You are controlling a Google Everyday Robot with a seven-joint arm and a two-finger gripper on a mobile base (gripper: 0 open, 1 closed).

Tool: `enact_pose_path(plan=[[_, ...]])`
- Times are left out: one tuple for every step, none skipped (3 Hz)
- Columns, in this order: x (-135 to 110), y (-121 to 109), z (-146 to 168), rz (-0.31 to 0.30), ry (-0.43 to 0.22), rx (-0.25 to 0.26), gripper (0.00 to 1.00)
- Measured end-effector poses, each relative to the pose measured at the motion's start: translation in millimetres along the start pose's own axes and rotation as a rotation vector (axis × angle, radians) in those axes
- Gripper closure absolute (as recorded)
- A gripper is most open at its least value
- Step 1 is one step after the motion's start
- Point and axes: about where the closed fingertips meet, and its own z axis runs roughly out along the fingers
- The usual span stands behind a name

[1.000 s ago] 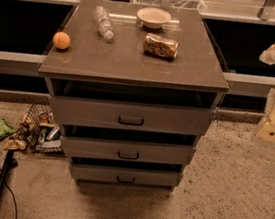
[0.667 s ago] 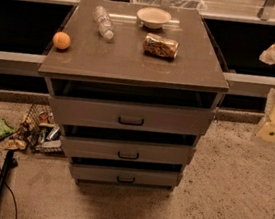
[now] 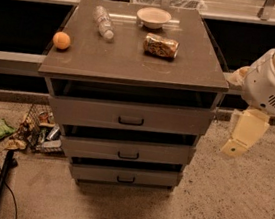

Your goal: Open bottom drawer

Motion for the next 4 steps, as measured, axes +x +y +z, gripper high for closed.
enact_pose_path(plan=[[-1, 1, 0, -0.002, -0.001, -0.003, 0.0], [4, 13, 36, -0.026, 0.002, -0.045, 0.0], [7, 38, 95, -0.069, -0.02, -0.105, 0.0], [8, 62, 148, -0.094, -0.05, -0.15, 0.0]])
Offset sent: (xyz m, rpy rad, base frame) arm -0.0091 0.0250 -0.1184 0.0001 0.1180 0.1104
